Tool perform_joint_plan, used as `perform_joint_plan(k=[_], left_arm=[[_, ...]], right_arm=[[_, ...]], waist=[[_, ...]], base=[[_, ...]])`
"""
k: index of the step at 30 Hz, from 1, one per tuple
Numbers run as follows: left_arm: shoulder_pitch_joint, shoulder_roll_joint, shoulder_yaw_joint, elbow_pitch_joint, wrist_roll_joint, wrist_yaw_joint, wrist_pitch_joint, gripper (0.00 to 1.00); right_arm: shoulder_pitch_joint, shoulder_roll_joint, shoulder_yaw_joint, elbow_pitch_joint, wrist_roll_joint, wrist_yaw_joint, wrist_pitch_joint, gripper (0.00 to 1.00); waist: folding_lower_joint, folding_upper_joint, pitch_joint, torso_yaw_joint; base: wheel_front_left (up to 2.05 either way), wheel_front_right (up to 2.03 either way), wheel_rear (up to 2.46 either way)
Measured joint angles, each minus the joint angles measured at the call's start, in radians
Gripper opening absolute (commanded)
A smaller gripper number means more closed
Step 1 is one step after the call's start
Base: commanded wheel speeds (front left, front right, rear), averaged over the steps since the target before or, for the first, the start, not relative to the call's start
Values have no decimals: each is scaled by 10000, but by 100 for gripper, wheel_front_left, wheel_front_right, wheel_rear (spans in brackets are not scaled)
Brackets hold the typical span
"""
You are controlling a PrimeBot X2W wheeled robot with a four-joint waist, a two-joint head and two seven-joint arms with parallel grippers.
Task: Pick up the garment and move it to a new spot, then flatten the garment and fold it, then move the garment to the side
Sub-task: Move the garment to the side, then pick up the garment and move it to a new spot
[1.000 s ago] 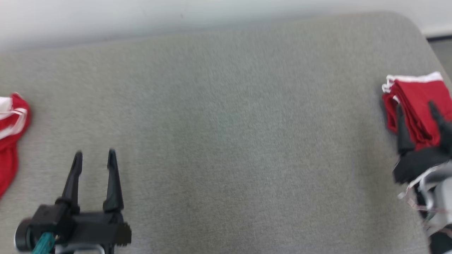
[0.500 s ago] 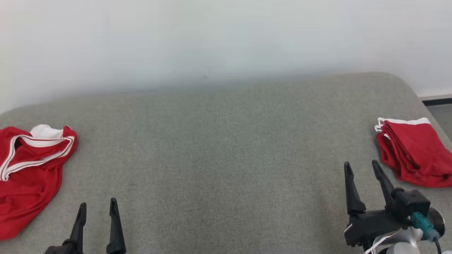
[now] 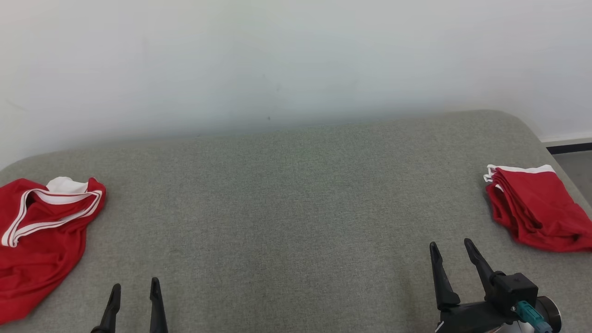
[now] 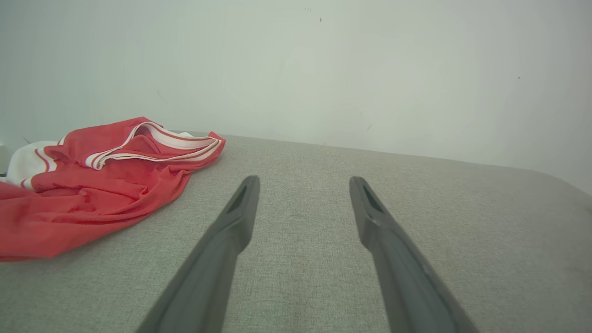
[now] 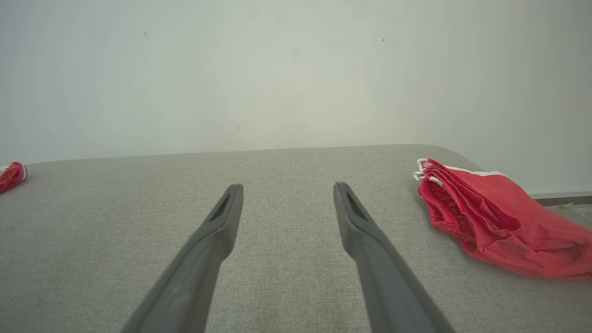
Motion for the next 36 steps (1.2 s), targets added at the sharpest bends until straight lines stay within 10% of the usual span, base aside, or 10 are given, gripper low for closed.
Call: perform_joint_plan(k=[36], left_arm=[[-93,-2,-48,104,84,8,0,100]], right_arm=[[293,140,31,-100,92,0,-2,100]], waist=[[1,1,-119,951]], base=[[0,0,0]])
